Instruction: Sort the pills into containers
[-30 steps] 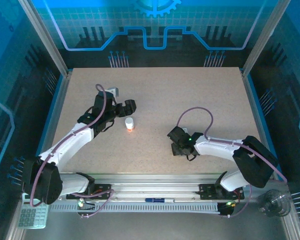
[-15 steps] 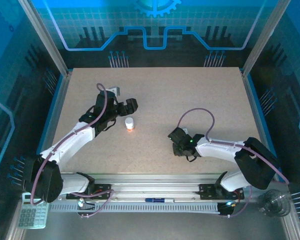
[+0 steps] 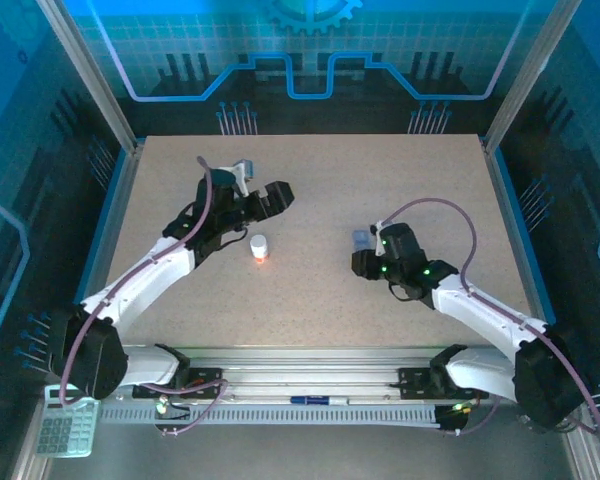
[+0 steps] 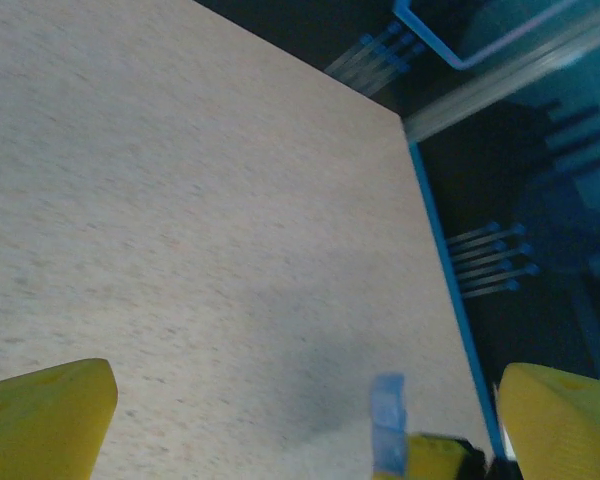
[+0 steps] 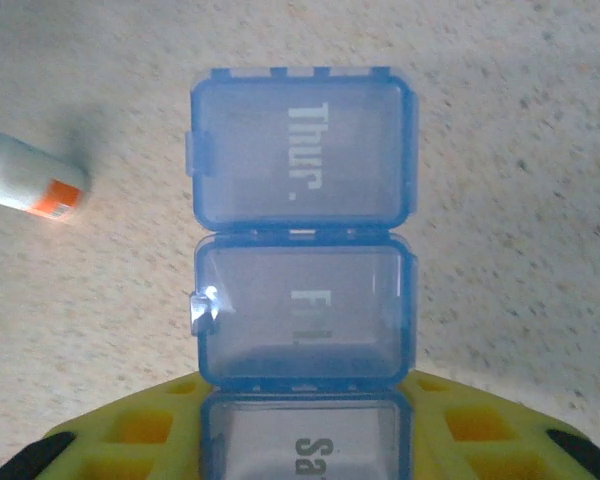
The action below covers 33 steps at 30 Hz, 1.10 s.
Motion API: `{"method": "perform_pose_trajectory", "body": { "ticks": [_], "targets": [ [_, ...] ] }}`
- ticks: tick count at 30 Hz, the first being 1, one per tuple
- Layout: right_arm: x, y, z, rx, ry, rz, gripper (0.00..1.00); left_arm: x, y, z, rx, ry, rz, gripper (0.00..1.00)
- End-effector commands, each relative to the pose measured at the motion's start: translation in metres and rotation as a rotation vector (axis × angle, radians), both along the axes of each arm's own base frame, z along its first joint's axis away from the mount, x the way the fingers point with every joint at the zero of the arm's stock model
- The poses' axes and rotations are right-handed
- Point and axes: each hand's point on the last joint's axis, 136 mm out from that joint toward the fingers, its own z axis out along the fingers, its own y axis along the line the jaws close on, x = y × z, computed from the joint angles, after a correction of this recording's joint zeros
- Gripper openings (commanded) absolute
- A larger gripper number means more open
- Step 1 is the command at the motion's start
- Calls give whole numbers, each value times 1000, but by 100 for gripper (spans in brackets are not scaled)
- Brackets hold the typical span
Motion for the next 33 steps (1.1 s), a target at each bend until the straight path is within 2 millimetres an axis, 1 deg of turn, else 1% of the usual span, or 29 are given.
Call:
{"method": "perform_pose_trajectory", "body": {
  "ticks": [1,3,6,10,13,18,27,33],
  "targets": [
    [7,27,42,146,-107,143,34,-9,-42,30,-121,-27,-133,99],
    [9,34,54,182,-134,168,34,-13,-58,33,-147,-22,-174,99],
    [13,40,64,217,-150,173,34,-19,-78,36,-176,-17,-222,99],
    [18,43,67,247,-150,158,34,-28,-99,33,-206,2,-263,99],
    [20,45,67,262,-147,155,34,-33,-109,30,-215,11,-284,99],
    [21,45,67,265,-145,151,34,-38,-121,26,-228,26,-305,99],
    [21,47,64,271,-136,156,34,-39,-136,17,-232,49,-326,99],
    [21,48,61,275,-130,160,34,-39,-143,19,-236,44,-339,99]
  ]
}}
